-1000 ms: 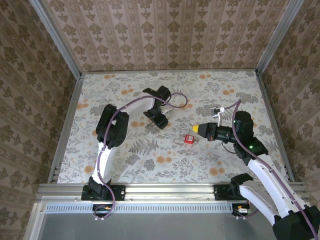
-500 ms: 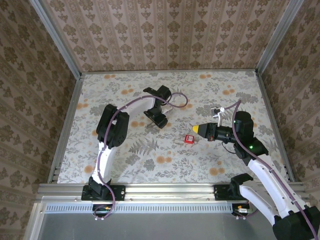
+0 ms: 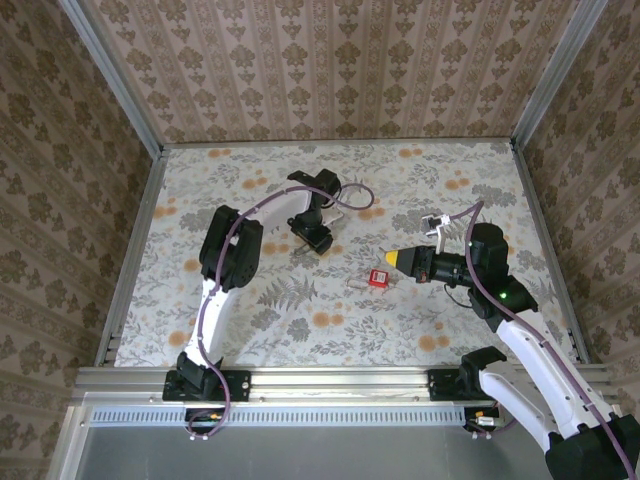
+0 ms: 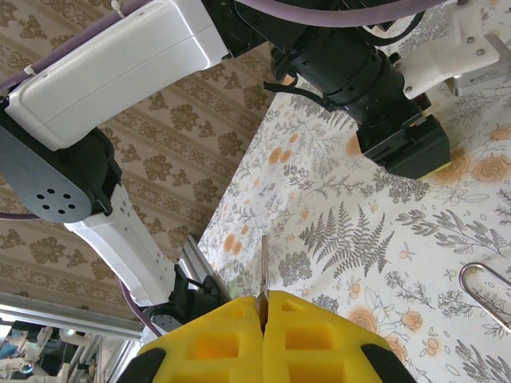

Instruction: Unlock with the key

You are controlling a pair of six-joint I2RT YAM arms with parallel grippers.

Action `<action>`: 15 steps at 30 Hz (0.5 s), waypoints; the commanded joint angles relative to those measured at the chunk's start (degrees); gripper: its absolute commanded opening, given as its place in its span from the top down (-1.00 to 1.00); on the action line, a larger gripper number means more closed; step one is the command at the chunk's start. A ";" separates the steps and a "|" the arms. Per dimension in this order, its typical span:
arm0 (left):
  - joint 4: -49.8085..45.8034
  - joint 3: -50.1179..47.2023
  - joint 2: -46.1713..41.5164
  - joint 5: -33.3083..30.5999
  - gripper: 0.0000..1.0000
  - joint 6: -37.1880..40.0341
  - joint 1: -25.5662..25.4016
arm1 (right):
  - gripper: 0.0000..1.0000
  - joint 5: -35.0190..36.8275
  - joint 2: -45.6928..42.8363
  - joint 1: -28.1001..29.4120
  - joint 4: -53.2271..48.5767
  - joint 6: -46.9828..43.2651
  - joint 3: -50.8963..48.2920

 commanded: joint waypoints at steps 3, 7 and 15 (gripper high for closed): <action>-3.53 0.74 0.14 2.59 -0.01 1.18 0.57 | 0.97 0.34 -0.25 0.05 0.87 -0.13 0.10; -3.61 1.41 1.05 2.98 0.12 0.93 0.65 | 0.98 0.33 -0.13 0.06 1.12 0.05 -0.07; -4.32 3.80 2.83 2.11 0.12 -0.13 0.52 | 0.97 0.44 -0.66 0.07 0.58 -0.13 -0.17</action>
